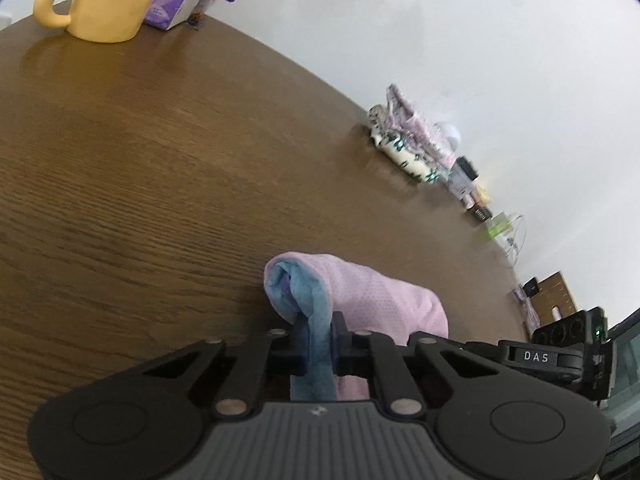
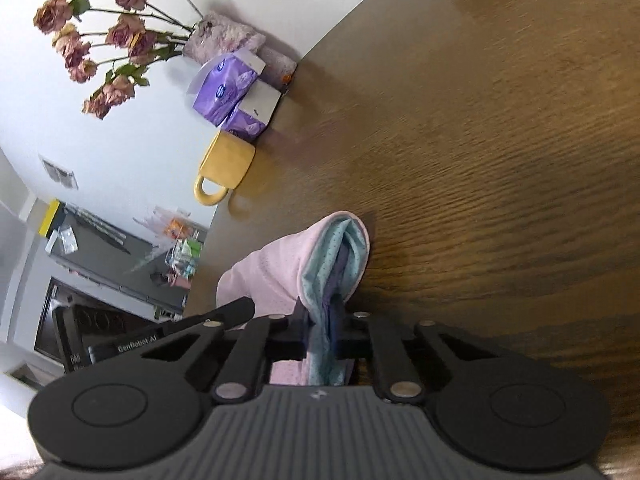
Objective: Fold clothes
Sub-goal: 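Lift the folded towel with both grippers and carry it toward the clothes stack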
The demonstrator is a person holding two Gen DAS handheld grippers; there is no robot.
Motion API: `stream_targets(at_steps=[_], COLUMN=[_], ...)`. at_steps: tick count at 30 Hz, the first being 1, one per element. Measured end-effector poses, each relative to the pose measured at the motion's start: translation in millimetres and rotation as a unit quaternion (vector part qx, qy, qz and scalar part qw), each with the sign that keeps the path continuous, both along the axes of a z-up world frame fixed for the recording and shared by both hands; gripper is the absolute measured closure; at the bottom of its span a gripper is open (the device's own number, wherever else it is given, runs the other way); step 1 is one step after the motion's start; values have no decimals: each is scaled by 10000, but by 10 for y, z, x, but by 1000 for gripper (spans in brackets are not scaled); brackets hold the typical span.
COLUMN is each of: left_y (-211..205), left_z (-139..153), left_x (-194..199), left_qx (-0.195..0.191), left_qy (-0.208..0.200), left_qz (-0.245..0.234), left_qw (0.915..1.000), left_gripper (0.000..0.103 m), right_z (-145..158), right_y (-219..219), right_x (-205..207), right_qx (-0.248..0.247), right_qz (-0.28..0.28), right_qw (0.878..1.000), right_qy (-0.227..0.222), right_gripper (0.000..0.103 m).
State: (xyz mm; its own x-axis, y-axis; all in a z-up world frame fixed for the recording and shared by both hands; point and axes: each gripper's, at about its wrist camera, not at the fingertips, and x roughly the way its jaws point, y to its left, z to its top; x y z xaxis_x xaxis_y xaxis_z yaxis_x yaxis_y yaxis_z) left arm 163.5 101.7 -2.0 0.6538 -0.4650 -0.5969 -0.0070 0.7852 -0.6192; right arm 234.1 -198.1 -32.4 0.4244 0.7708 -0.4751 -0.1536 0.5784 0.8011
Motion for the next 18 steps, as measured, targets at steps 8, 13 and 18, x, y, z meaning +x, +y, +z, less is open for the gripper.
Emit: stream_targets(at_steps=[8, 13, 18], left_y=[-52, -159, -352], left_z=[174, 406, 704], left_x=[-36, -103, -106], left_qx=[-78, -36, 83], left_qy=[-427, -816, -1153], left_qz=[38, -1, -115], left_qw=[9991, 9967, 9932], left_gripper=[96, 96, 96], right_z=[251, 475, 743], right_y=[-37, -67, -184], right_x=[-76, -178, -293], right_qx=[4, -117, -159], right_qz=[-197, -301, -451], right_qw=[9989, 9955, 9903], right_qy=[-427, -896, -1308], right_gripper=[95, 95, 95])
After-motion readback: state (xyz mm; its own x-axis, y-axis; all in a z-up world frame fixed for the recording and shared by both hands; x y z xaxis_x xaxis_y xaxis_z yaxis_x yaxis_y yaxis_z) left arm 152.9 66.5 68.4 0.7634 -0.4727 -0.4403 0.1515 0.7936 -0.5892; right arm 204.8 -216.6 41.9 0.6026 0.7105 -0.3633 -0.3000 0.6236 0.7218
